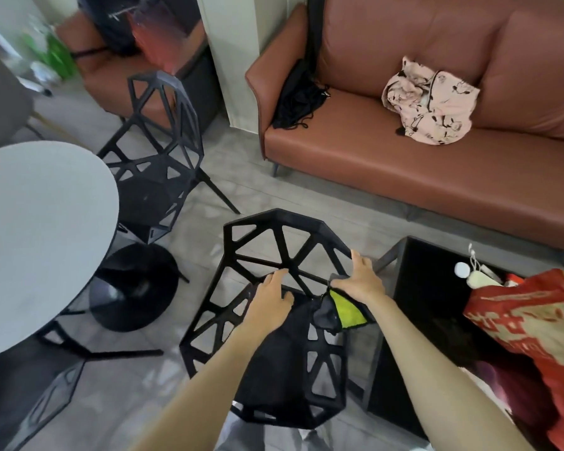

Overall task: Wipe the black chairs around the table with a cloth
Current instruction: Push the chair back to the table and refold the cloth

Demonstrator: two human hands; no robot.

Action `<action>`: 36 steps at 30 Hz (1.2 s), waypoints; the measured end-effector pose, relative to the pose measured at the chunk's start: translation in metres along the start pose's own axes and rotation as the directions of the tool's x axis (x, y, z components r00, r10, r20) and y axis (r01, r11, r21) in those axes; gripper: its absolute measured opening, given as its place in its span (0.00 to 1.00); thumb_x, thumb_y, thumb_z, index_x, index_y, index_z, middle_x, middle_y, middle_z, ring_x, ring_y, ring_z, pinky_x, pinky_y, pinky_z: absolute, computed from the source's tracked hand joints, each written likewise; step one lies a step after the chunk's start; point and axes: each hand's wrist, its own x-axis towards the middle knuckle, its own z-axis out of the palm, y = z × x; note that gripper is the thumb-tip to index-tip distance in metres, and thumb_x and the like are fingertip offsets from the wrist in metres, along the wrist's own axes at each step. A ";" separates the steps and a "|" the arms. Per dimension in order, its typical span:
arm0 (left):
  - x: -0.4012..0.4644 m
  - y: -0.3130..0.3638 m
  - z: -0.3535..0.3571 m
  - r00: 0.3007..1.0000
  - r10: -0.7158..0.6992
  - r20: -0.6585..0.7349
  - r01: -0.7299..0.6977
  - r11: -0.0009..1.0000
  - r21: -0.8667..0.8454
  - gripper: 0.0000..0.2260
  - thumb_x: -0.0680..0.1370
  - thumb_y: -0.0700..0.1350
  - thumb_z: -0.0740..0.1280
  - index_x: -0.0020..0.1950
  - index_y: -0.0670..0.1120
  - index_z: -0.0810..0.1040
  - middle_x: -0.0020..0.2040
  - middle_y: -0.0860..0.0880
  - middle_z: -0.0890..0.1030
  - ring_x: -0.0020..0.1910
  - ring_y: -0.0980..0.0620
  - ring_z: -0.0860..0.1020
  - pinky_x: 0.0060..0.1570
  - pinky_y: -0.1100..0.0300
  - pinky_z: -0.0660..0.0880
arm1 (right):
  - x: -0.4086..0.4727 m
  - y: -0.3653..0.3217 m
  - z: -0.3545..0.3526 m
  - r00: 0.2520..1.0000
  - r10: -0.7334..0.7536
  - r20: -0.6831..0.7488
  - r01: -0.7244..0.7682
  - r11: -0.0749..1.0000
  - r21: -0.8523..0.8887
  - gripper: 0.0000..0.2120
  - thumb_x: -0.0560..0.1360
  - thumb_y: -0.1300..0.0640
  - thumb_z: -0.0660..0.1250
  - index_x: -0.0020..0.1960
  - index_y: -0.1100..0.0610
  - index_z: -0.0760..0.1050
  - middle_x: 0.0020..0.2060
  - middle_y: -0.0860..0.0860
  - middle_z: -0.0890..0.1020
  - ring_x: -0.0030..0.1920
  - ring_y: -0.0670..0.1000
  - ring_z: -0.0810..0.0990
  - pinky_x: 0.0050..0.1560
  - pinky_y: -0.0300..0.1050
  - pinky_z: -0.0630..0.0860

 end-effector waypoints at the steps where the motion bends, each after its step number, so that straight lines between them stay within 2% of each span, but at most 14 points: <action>1: -0.001 0.007 0.006 1.000 -0.015 -0.013 0.015 0.999 -0.038 0.26 0.83 0.42 0.62 0.81 0.51 0.62 0.76 0.46 0.69 0.74 0.43 0.69 0.71 0.43 0.70 | -0.003 -0.001 0.000 1.000 -0.013 -0.004 0.013 1.000 -0.003 0.49 0.74 0.44 0.75 0.84 0.49 0.49 0.81 0.54 0.56 0.77 0.62 0.66 0.71 0.60 0.68; 4: 0.000 0.027 0.015 0.995 -0.086 -0.040 0.077 0.980 -0.185 0.26 0.84 0.42 0.63 0.81 0.50 0.62 0.77 0.46 0.68 0.73 0.45 0.71 0.70 0.49 0.72 | -0.013 0.006 -0.001 0.998 -0.061 -0.022 0.061 0.998 -0.030 0.46 0.75 0.44 0.73 0.83 0.48 0.50 0.80 0.53 0.59 0.75 0.62 0.68 0.67 0.60 0.72; 8: 0.008 0.056 0.014 0.978 -0.190 -0.089 0.143 0.913 -0.383 0.29 0.84 0.49 0.66 0.83 0.46 0.58 0.77 0.46 0.68 0.66 0.52 0.72 0.58 0.59 0.70 | -0.038 0.018 0.005 0.993 -0.121 -0.020 0.120 0.992 -0.026 0.44 0.74 0.42 0.73 0.82 0.46 0.52 0.77 0.52 0.61 0.71 0.62 0.73 0.64 0.57 0.74; 11: 0.014 0.073 0.013 0.956 -0.276 -0.102 0.177 0.816 -0.551 0.39 0.81 0.58 0.69 0.84 0.47 0.54 0.77 0.47 0.69 0.73 0.47 0.71 0.66 0.55 0.69 | -0.068 0.022 0.014 0.989 -0.148 -0.022 0.149 0.988 0.035 0.42 0.75 0.41 0.72 0.82 0.46 0.54 0.75 0.51 0.63 0.68 0.59 0.75 0.61 0.55 0.75; 14: 0.007 0.080 0.011 0.892 -0.441 -0.100 0.228 0.629 -0.743 0.42 0.79 0.62 0.71 0.84 0.47 0.54 0.66 0.48 0.80 0.70 0.45 0.75 0.73 0.45 0.69 | -0.098 0.026 0.023 0.983 -0.180 -0.022 0.181 0.982 0.054 0.41 0.75 0.39 0.71 0.80 0.46 0.55 0.71 0.50 0.64 0.66 0.57 0.76 0.61 0.53 0.76; 18: -0.023 0.075 0.006 0.790 -0.604 -0.102 0.156 0.360 -0.920 0.36 0.79 0.57 0.73 0.81 0.45 0.63 0.54 0.46 0.81 0.47 0.54 0.79 0.61 0.51 0.77 | -0.135 0.026 0.026 0.978 -0.210 0.006 0.209 0.976 0.059 0.37 0.76 0.41 0.71 0.79 0.46 0.59 0.69 0.49 0.66 0.65 0.56 0.76 0.61 0.51 0.75; 22: -0.045 0.065 -0.012 0.774 -0.633 0.019 0.102 0.094 -0.990 0.29 0.76 0.56 0.77 0.71 0.43 0.75 0.63 0.42 0.83 0.62 0.43 0.82 0.68 0.45 0.74 | -0.164 0.026 0.020 0.967 -0.251 0.055 0.248 0.967 0.050 0.29 0.76 0.44 0.71 0.74 0.46 0.67 0.64 0.50 0.70 0.63 0.56 0.77 0.58 0.51 0.74; 23: -0.051 0.064 -0.015 0.778 -0.626 0.052 0.083 0.021 -0.996 0.27 0.75 0.54 0.78 0.68 0.43 0.76 0.61 0.41 0.84 0.62 0.42 0.82 0.67 0.45 0.75 | -0.169 0.025 0.018 0.963 -0.260 0.068 0.257 0.965 0.049 0.27 0.75 0.44 0.72 0.72 0.46 0.69 0.63 0.49 0.72 0.62 0.55 0.77 0.57 0.50 0.74; 26: -0.066 0.062 -0.020 0.747 -0.664 0.031 0.067 0.028 -0.997 0.23 0.73 0.48 0.81 0.56 0.40 0.73 0.52 0.42 0.85 0.51 0.43 0.86 0.58 0.46 0.82 | -0.178 0.024 0.014 0.961 -0.254 0.107 0.254 0.967 0.019 0.28 0.73 0.42 0.73 0.70 0.47 0.72 0.60 0.46 0.72 0.64 0.54 0.77 0.62 0.52 0.75; 29: -0.082 0.054 -0.025 0.729 -0.684 0.037 0.050 -0.001 -0.999 0.19 0.72 0.45 0.82 0.47 0.42 0.73 0.48 0.41 0.85 0.50 0.40 0.86 0.56 0.43 0.82 | -0.185 0.018 0.013 0.953 -0.260 0.154 0.264 0.965 -0.004 0.29 0.69 0.37 0.73 0.67 0.46 0.77 0.63 0.47 0.75 0.64 0.53 0.77 0.64 0.52 0.75; 31: -0.091 0.043 -0.028 0.755 -0.652 0.066 0.032 -0.063 -0.997 0.17 0.73 0.45 0.81 0.49 0.41 0.75 0.48 0.40 0.87 0.53 0.39 0.86 0.61 0.41 0.80 | -0.189 0.016 0.016 0.945 -0.281 0.168 0.279 0.960 0.033 0.28 0.64 0.32 0.71 0.60 0.44 0.80 0.60 0.47 0.79 0.59 0.50 0.80 0.61 0.53 0.79; 32: -0.093 0.037 -0.031 0.759 -0.649 0.045 0.020 -0.046 -0.999 0.17 0.73 0.45 0.81 0.51 0.40 0.76 0.47 0.40 0.87 0.52 0.39 0.86 0.61 0.42 0.80 | -0.189 0.014 0.020 0.942 -0.290 0.167 0.285 0.957 0.053 0.29 0.63 0.32 0.72 0.60 0.45 0.80 0.60 0.48 0.80 0.59 0.50 0.81 0.61 0.53 0.79; 34: -0.099 0.028 -0.037 0.776 -0.630 0.003 0.005 0.002 -1.000 0.17 0.73 0.46 0.81 0.51 0.39 0.77 0.45 0.41 0.88 0.49 0.40 0.87 0.58 0.46 0.82 | -0.193 0.006 0.025 0.937 -0.309 0.164 0.303 0.951 0.061 0.34 0.68 0.37 0.76 0.69 0.50 0.76 0.64 0.48 0.80 0.64 0.52 0.80 0.61 0.48 0.77; 36: -0.103 0.016 -0.048 0.793 -0.608 -0.036 -0.025 0.027 -0.999 0.17 0.73 0.47 0.81 0.51 0.39 0.78 0.46 0.40 0.88 0.49 0.40 0.87 0.57 0.46 0.83 | -0.198 -0.007 0.028 0.934 -0.324 0.152 0.319 0.946 0.057 0.32 0.71 0.44 0.78 0.71 0.54 0.75 0.62 0.50 0.79 0.63 0.53 0.79 0.57 0.47 0.75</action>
